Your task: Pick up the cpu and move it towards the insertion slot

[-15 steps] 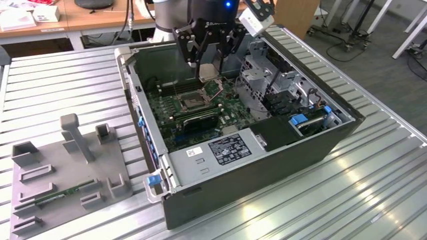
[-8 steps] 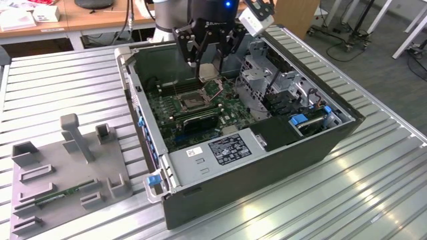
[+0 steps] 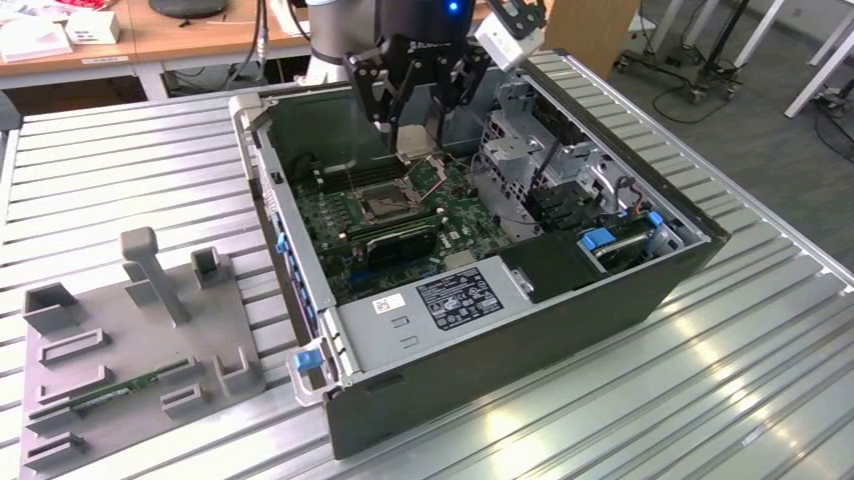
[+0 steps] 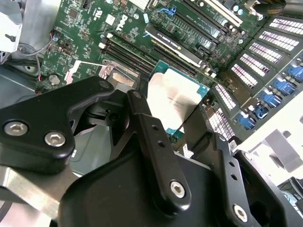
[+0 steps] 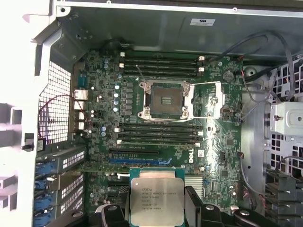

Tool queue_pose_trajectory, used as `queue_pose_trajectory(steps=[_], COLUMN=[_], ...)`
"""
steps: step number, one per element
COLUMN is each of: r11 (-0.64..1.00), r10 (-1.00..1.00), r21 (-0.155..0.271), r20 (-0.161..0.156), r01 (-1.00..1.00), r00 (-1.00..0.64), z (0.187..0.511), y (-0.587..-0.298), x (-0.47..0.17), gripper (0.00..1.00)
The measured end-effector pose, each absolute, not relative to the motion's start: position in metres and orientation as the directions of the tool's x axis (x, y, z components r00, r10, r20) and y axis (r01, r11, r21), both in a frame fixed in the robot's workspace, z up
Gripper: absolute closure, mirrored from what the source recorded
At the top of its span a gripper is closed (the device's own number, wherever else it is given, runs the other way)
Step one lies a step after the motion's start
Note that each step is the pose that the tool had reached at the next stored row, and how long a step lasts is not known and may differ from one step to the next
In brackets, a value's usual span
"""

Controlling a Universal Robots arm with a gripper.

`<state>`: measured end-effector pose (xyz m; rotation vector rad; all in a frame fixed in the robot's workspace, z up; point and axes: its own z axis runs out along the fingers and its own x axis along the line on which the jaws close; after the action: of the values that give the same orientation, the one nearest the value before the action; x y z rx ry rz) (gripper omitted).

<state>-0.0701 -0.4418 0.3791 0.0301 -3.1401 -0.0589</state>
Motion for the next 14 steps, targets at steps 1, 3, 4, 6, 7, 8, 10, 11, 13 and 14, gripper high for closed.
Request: queue_pose_trajectory(steps=[1, 3, 4, 6, 7, 8, 10, 11, 13, 14], r11=[0.999, 0.999, 0.999, 0.999, 0.999, 0.999, 0.999, 0.999, 0.999, 0.999], r10=[-0.019, -0.019, -0.019, -0.019, -0.019, -0.019, -0.019, -0.019, -0.019, -0.019], r21=[0.037, 0.037, 0.037, 0.037, 0.037, 0.037, 0.037, 0.037, 0.038, 0.038], r20=[0.001, 0.001, 0.001, 0.001, 0.001, 0.001, 0.000, 0.001, 0.000, 0.000], r01=[-0.019, -0.019, -0.019, -0.019, -0.019, -0.019, -0.019, -0.019, -0.019, -0.019], r00=[-1.000, -1.000, -1.000, -1.000, -1.000, -1.000, -1.000, -1.000, -1.000, -1.000], z=[0.3791, 0.3790, 0.3790, 0.3789, 0.3788, 0.3788, 0.3787, 0.3786, 0.3785, 0.3785], y=[-0.4412, -0.4399, -0.4393, -0.4380, -0.4374, -0.4368, -0.4355, -0.4349, -0.4336, -0.4330], x=[-0.0701, -0.0701, -0.0701, -0.0701, -0.0701, -0.0701, -0.0700, -0.0700, -0.0700, -0.0700], gripper=[0.45, 0.45, 0.45, 0.45, 0.45, 0.45, 0.45, 0.45, 0.45, 0.45])
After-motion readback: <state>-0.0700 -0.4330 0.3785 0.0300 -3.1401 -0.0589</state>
